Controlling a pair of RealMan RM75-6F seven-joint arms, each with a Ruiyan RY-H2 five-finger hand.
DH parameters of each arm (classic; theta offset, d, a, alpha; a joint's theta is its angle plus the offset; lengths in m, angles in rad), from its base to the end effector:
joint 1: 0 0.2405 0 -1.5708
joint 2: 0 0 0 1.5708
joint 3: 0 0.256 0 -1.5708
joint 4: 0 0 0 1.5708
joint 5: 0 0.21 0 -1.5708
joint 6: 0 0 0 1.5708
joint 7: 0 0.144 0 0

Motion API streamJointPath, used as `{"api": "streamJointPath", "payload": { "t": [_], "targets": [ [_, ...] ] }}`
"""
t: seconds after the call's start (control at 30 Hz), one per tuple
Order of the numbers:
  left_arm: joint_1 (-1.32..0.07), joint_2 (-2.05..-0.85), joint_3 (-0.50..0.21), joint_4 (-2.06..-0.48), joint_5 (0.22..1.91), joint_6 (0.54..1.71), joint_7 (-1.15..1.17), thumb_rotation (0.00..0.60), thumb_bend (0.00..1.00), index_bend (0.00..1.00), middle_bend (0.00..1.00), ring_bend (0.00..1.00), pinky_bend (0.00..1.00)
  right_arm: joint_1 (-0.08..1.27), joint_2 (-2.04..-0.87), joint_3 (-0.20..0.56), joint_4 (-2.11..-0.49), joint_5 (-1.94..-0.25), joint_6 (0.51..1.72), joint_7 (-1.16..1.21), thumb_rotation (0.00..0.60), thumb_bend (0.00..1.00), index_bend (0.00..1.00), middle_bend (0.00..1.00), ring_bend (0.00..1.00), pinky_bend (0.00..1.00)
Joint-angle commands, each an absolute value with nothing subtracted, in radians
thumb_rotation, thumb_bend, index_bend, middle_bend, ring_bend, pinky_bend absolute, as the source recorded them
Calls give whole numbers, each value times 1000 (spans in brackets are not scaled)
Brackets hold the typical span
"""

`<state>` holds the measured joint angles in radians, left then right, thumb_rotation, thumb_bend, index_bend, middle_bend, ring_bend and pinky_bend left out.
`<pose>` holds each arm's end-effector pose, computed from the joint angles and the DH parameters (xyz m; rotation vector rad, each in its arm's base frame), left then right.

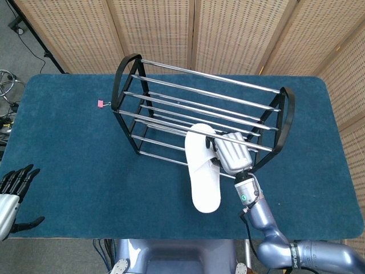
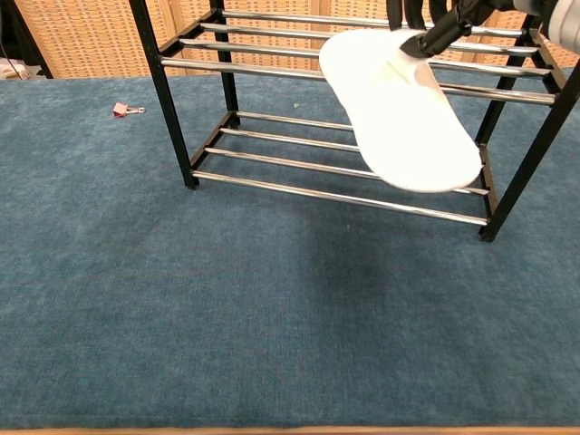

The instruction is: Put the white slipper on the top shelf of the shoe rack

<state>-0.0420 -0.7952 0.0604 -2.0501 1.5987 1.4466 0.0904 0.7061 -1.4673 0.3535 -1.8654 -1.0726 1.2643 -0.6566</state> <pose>-0.2456 0.1409 0.1948 -1.5065 -1.0204 -0.8471 -0.0694 -0.3269 0.0633 1.6062 -0.7723 1.1797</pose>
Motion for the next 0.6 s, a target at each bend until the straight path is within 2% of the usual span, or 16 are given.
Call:
{"api": "streamJointPath", "payload": {
  "t": [0.03, 0.37, 0.6],
  "targets": [
    [-42, -795, 60, -2050, 1599, 1447, 89, 600, 0, 0, 0, 0, 0, 717, -1478, 363, -1855, -1057, 1275, -667, 600, 493, 684, 650, 654, 648],
    [-42, -793, 61, -2050, 1600, 1446, 83, 600, 0, 0, 0, 0, 0, 753, -1504, 410, -1821, -973, 1314, -714, 600, 494, 686, 653, 657, 648],
    [-40, -791, 63, -2053, 1601, 1447, 87, 600, 0, 0, 0, 0, 0, 771, -1511, 417, -1792, -945, 1316, -716, 600, 505, 686, 653, 657, 648]
  ]
}}
